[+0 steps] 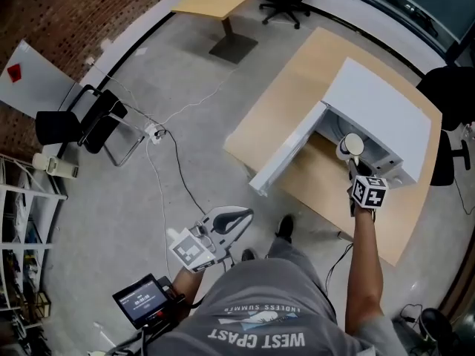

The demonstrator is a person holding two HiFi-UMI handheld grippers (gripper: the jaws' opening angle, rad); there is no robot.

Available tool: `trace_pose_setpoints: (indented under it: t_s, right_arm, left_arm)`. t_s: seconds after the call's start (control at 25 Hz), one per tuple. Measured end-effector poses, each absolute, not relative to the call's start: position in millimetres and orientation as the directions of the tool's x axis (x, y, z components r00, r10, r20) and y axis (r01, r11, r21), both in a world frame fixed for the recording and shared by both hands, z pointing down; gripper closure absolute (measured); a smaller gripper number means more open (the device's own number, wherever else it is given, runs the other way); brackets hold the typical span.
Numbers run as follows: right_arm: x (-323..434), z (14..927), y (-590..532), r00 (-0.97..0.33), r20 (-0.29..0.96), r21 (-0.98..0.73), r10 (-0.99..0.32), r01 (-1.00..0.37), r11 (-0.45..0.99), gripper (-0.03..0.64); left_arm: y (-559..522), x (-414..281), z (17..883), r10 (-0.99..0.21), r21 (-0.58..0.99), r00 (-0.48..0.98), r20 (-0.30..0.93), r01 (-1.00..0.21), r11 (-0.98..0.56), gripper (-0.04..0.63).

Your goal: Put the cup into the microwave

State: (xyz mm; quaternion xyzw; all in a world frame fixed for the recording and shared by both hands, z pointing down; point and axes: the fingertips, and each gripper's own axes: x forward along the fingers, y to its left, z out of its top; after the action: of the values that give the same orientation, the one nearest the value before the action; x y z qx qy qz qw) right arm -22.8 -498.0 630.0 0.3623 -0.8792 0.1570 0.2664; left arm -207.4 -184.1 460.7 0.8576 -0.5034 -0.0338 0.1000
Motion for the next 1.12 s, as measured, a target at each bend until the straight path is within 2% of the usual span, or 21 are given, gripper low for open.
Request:
trace_pose_setpoints:
  t_s: [0.2,0.32,0.44,1.12]
  right_arm:
    - [-11,706,-598,-0.58,0.644,-0.121,-0.498,-0.721,0.683,0.546]
    - [6,728,-639,-0.533,0.628,-0.079,-0.567,-0.768,0.636,0.546]
    - [-6,739,-629,-0.517,0.605,-0.051,-0.606,-0.784,0.619,0.546]
    - [-17,753,-683,-0.475,0.485,0.042,-0.734,-0.826,0.563,0.546]
  left_arm:
    - [-260,-177,506,-0.845,0.257,0.486,0.222,-0.866,-0.43,0.575]
    - [-296,-167,524,-0.827,0.278,0.534,0.175,-0.832,-0.479,0.574]
    - [-279,-172,526,-0.818,0.269,0.557,0.145,-0.817,-0.509,0.574]
    - [-283,-157,547,-0.794,0.311,0.58,0.182,-0.8,-0.513,0.574]
